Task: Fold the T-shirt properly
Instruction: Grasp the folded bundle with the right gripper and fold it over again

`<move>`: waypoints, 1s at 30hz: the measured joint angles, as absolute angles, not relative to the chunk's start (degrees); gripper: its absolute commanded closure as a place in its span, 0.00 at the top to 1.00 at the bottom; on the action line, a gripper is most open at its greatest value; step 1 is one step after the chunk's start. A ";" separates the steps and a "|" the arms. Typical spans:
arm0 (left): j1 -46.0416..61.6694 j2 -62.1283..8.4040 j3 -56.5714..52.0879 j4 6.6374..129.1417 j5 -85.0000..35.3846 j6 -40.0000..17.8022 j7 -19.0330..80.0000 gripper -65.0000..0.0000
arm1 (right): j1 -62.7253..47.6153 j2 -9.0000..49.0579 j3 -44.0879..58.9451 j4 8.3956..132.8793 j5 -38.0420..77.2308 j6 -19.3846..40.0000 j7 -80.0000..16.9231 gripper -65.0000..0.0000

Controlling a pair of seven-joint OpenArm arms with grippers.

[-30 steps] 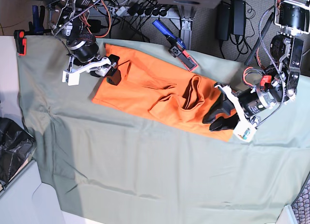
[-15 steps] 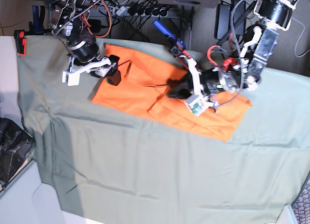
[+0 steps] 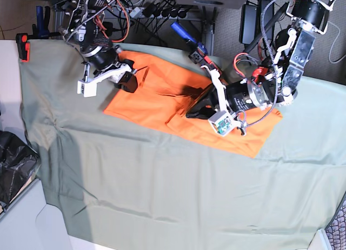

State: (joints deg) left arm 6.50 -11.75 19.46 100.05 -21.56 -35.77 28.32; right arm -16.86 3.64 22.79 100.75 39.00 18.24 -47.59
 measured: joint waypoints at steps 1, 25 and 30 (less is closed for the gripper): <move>6.50 -12.40 19.46 100.47 -21.56 -35.73 28.29 0.00 | -16.84 3.64 22.52 100.75 39.03 18.24 -47.55 0.03; 6.68 -22.02 7.25 107.13 -26.68 -36.45 31.48 0.00 | -15.75 15.14 35.99 105.32 44.73 19.70 -49.41 0.00; 6.68 -24.38 6.57 107.11 -26.65 -36.45 31.48 0.00 | -15.68 8.86 27.68 115.81 43.24 20.21 -49.50 0.00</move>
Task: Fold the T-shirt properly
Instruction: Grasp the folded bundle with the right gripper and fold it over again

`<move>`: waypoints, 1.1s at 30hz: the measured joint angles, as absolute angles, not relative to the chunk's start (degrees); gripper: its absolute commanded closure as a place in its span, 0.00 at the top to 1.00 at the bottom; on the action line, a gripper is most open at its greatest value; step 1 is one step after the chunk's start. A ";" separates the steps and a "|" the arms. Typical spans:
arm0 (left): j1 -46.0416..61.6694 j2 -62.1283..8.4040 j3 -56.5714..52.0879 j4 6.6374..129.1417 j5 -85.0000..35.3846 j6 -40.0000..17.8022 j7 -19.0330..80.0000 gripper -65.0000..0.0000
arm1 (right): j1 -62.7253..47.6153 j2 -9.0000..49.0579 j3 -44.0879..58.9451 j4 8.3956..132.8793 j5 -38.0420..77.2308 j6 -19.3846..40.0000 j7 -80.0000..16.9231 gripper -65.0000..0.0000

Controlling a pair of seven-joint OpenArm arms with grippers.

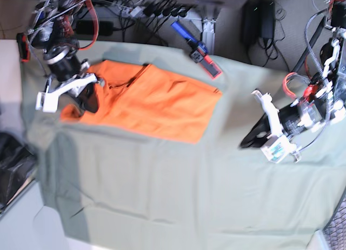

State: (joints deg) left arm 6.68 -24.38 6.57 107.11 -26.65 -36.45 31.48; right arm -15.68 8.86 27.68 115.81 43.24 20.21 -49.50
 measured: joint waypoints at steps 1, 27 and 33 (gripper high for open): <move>6.66 -24.67 6.57 107.11 -26.65 -36.45 31.51 0.00 | -15.68 7.40 25.43 117.12 42.72 20.25 -49.41 0.00; 6.66 -25.41 6.57 107.11 -28.60 -36.45 31.51 0.00 | -15.73 -1.89 -12.14 109.84 28.53 20.34 -40.12 0.54; 6.66 -25.39 6.57 107.11 -28.64 -36.45 31.51 0.00 | -15.68 -2.24 -14.02 113.69 29.67 20.34 -40.14 0.51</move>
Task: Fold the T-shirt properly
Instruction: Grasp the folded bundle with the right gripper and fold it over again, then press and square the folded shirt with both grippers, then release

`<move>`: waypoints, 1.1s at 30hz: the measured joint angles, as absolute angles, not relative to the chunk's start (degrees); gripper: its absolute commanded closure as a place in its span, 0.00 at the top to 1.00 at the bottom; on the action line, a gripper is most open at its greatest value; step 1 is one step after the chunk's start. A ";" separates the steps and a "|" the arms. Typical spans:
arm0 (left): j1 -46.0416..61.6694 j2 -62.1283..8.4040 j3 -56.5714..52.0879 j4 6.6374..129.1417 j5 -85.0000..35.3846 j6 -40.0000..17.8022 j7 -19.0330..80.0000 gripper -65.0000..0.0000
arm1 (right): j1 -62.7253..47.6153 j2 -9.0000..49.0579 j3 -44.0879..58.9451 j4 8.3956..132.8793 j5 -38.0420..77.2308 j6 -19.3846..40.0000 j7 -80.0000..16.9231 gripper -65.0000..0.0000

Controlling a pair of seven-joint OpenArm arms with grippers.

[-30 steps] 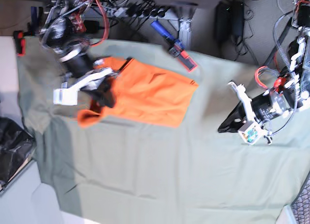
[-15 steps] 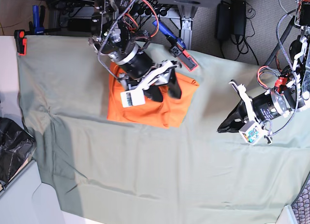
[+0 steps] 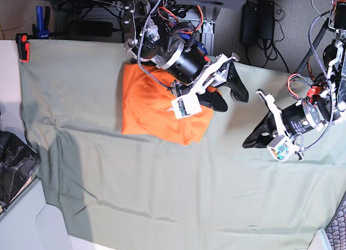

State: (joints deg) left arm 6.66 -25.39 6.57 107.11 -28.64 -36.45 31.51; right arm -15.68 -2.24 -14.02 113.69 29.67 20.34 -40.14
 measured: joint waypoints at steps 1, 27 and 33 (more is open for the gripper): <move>6.66 -25.41 6.57 107.11 -29.10 -36.45 31.51 0.00 | -15.38 -2.24 -13.87 114.48 28.64 20.34 -40.34 0.44; 3.64 -21.08 40.05 98.39 2.59 -21.74 28.03 0.00 | 15.86 11.00 -0.19 78.81 16.40 20.86 -37.21 0.00; 2.55 -20.84 39.72 94.37 2.68 -22.13 24.56 0.00 | 15.35 16.19 -0.23 78.94 26.98 20.88 -44.42 0.00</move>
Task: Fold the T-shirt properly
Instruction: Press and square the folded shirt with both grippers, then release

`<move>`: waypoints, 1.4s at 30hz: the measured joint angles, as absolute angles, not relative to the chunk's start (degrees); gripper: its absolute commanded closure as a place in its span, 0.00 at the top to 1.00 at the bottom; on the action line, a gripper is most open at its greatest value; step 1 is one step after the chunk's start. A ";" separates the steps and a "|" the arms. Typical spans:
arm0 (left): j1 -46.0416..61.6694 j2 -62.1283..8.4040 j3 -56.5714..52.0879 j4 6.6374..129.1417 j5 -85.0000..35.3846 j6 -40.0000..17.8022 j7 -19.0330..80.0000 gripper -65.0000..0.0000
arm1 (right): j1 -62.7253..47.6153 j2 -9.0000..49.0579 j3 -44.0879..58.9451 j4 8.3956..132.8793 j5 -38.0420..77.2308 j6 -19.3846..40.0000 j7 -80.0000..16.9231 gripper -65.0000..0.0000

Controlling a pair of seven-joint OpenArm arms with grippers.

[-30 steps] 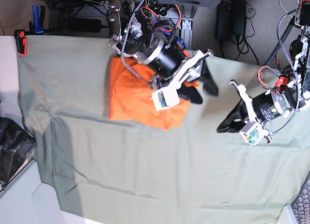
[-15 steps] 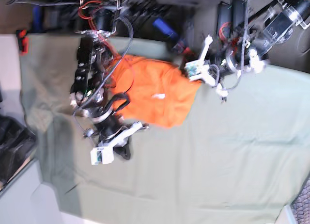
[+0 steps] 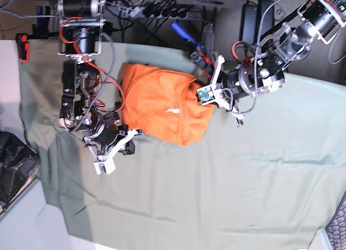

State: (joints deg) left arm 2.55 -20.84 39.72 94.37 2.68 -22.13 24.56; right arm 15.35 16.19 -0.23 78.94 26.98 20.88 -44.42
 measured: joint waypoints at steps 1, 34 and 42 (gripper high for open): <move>2.50 -20.99 39.53 94.11 2.68 -22.13 24.32 0.00 | 14.72 16.82 -0.23 79.09 28.49 20.88 -44.38 0.00; -27.53 -12.51 44.51 64.73 4.03 -24.43 15.97 0.00 | -7.05 9.52 0.54 93.76 36.32 21.58 -46.81 0.00; -29.78 -14.61 44.62 65.21 3.70 -17.56 17.50 0.00 | -7.94 8.40 2.15 94.41 36.42 21.58 -46.94 0.00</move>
